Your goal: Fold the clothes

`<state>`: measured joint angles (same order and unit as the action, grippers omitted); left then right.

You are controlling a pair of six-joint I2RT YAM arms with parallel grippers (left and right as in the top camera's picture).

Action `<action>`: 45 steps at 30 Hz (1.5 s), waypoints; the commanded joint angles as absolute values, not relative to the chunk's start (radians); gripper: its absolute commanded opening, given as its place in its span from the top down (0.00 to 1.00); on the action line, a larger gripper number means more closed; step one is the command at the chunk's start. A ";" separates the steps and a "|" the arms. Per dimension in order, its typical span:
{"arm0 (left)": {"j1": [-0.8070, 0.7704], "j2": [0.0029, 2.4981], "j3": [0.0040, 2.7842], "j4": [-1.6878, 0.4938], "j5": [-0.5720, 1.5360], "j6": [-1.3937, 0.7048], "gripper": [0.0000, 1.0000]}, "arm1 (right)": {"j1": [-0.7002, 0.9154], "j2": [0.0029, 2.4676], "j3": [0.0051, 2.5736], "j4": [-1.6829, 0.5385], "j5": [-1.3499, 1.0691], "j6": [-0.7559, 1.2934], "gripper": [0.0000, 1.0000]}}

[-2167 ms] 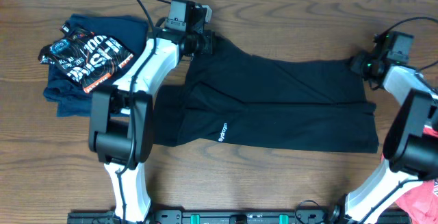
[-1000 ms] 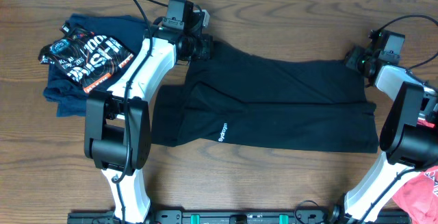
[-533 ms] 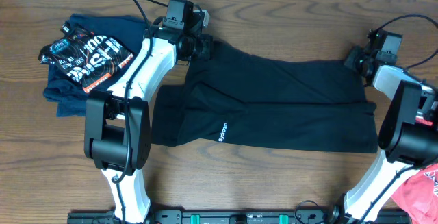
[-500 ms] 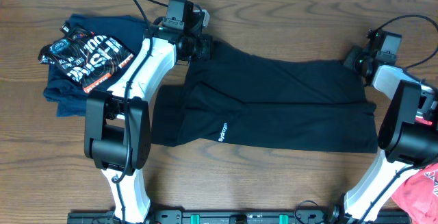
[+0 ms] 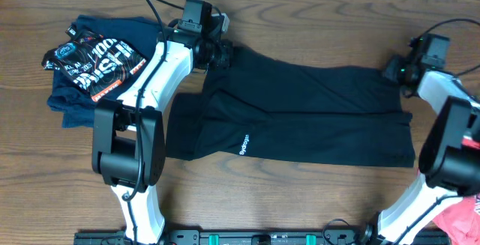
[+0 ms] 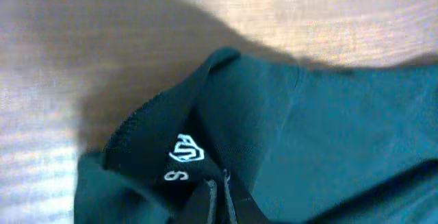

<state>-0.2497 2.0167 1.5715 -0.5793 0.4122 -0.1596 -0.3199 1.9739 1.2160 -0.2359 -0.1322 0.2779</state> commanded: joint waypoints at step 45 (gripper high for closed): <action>-0.245 1.863 1.538 -1.335 0.276 -0.166 0.94 | -0.373 1.687 1.215 -1.014 0.351 0.292 0.99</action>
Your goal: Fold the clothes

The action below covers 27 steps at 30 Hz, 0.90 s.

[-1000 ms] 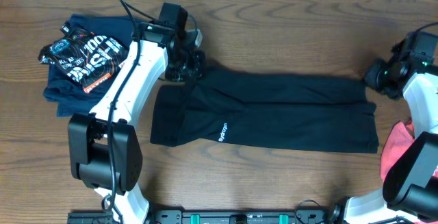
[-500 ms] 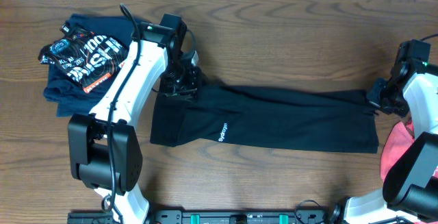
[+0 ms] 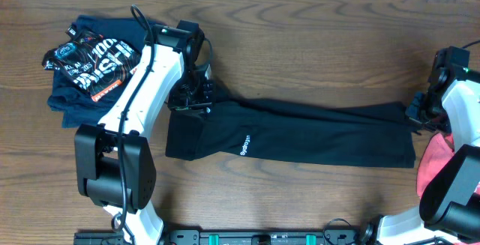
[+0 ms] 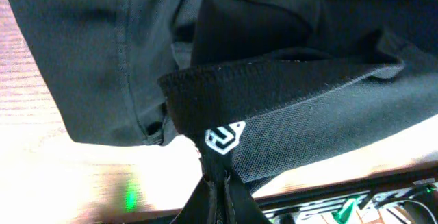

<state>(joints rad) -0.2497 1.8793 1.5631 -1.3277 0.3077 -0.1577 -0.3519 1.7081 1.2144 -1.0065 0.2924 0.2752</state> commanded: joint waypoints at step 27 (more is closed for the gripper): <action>-0.248 1.863 1.491 -1.262 0.322 -0.170 0.60 | -0.373 1.687 1.215 -1.049 0.301 0.291 0.72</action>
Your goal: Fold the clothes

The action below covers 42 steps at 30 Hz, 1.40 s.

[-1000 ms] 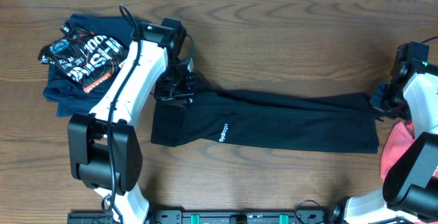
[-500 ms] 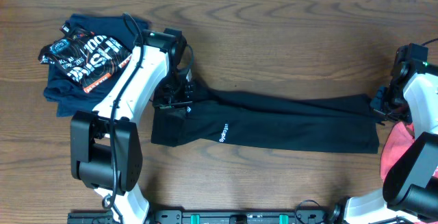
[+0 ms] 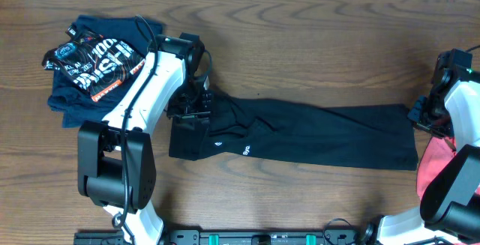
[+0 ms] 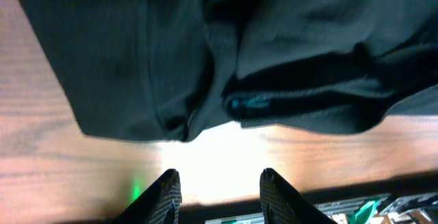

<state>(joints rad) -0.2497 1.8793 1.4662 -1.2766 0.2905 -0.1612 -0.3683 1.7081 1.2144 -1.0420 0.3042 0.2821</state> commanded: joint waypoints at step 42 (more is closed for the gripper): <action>-0.403 1.876 1.391 -0.806 0.129 -0.197 0.58 | -0.373 1.687 1.213 -1.056 0.097 0.204 0.67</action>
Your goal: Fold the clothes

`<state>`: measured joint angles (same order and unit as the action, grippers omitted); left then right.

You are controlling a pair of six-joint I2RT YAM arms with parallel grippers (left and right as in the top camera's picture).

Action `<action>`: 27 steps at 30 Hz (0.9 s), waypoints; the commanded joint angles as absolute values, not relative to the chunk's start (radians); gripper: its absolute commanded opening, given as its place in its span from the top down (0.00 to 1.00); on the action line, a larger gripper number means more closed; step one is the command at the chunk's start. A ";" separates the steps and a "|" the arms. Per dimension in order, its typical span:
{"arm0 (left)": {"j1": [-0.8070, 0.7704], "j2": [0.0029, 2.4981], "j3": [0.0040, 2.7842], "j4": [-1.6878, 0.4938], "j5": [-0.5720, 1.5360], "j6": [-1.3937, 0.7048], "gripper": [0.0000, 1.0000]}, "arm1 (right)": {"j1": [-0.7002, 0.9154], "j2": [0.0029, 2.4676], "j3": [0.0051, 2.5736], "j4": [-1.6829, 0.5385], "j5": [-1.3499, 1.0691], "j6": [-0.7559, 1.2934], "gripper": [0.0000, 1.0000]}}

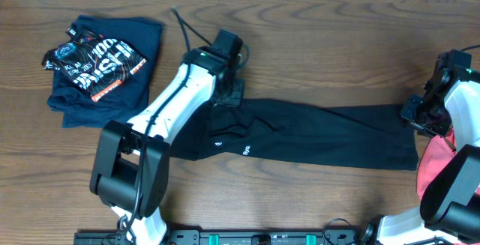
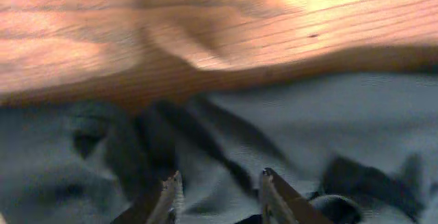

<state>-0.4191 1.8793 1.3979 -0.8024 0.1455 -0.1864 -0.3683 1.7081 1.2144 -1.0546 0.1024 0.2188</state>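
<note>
Black pants [image 1: 315,136] lie folded lengthwise across the table, waist at the left, leg ends at the right, with a small white logo on the near side. My left gripper [image 1: 228,97] hovers over the pants' far edge near the waist. In the left wrist view it [image 2: 219,183] is open, its fingers [image 2: 270,183] apart above wrinkled black cloth, with bare wood beyond. My right gripper [image 1: 414,114] is at the far corner of the leg ends; the overhead view does not show whether it grips the cloth.
A folded stack of dark blue clothes with a printed shirt on top [image 1: 97,61] sits at the far left. A red cloth [image 1: 435,159] lies at the right edge beside my right arm. The wooden table [image 1: 322,43] extends beyond the pants.
My left gripper, still open, has moved from the waist's left part rightward to the pants' far edge. The right gripper has shifted slightly to the left. The pants lie about as before.
First the pants lay spread wide, my left gripper shut on the far waist corner and the right at the far leg end. Then the far half lay over the near half, waistband still held. Then the left gripper was open, waistband released; now it is over the far edge.
</note>
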 commanded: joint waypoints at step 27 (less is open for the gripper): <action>-0.365 1.876 1.363 -0.876 0.114 -0.235 0.53 | -0.373 1.687 1.210 -1.059 0.097 0.204 0.66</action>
<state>-0.3683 1.8793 1.3933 -0.8818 0.1272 -0.2184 -0.3683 1.7077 1.2144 -1.0557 0.1009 0.2184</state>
